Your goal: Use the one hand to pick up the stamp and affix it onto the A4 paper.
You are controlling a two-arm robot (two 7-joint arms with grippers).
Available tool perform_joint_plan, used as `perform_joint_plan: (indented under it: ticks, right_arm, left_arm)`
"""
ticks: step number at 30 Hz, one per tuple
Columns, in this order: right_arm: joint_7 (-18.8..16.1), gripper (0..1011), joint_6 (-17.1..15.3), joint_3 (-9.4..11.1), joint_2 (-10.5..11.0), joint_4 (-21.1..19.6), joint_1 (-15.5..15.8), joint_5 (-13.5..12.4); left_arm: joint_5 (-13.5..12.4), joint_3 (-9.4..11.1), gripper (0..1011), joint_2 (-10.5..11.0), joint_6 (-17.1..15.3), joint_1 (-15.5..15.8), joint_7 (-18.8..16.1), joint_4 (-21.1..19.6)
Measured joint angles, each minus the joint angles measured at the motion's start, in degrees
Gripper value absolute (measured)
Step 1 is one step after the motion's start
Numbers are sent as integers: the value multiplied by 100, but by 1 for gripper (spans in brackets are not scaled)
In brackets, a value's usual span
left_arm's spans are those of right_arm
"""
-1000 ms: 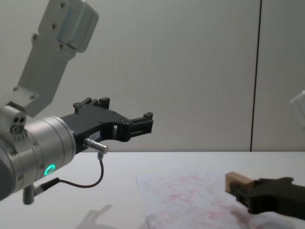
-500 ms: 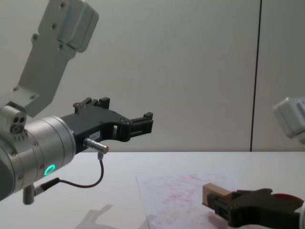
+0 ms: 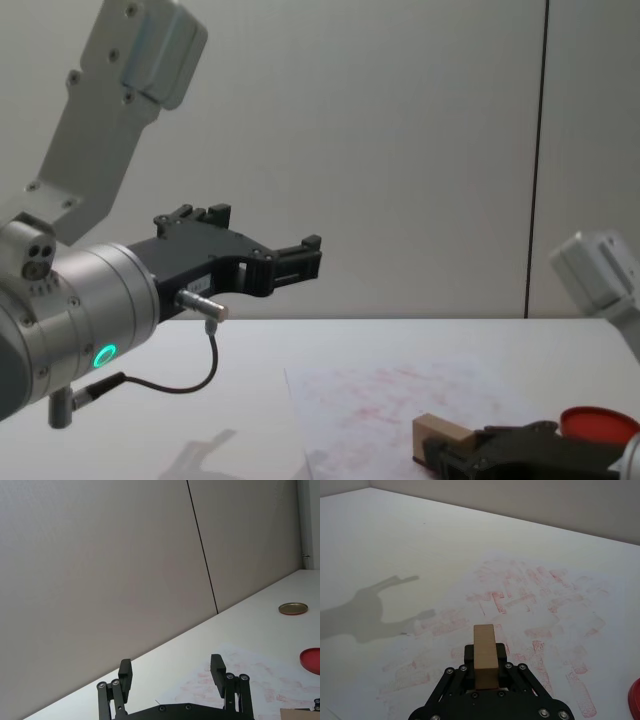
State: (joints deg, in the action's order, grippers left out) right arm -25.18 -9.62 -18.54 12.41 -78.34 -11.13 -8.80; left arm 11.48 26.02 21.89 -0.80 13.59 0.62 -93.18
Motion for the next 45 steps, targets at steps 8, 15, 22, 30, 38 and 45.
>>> perform_joint_plan:
  ticks: [8,15,22,30,38,45]
  right_arm:
    - [-68,221,-46,-21,-10,64,-39,60]
    - [-100,221,-82,-36,-12,105,-57,72]
    - [-113,221,-29,-34,3,92,-34,-48]
    - [8,221,242,50,60,-26,-7,-266]
    - [221,220,434,203,141,-102,-45,-419]
    - [394,221,511,329,218,-96,-104,-456]
  left_arm:
    - [0,0,993,0,0,0,0,0]
    - [0,0,993,0,0,0,0,0]
    - [0,0,993,0,0,0,0,0]
    - [0,0,993,0,0,0,0,0]
    - [0,0,993,0,0,0,0,0]
    - [0,0,993,0,0,0,0,0]
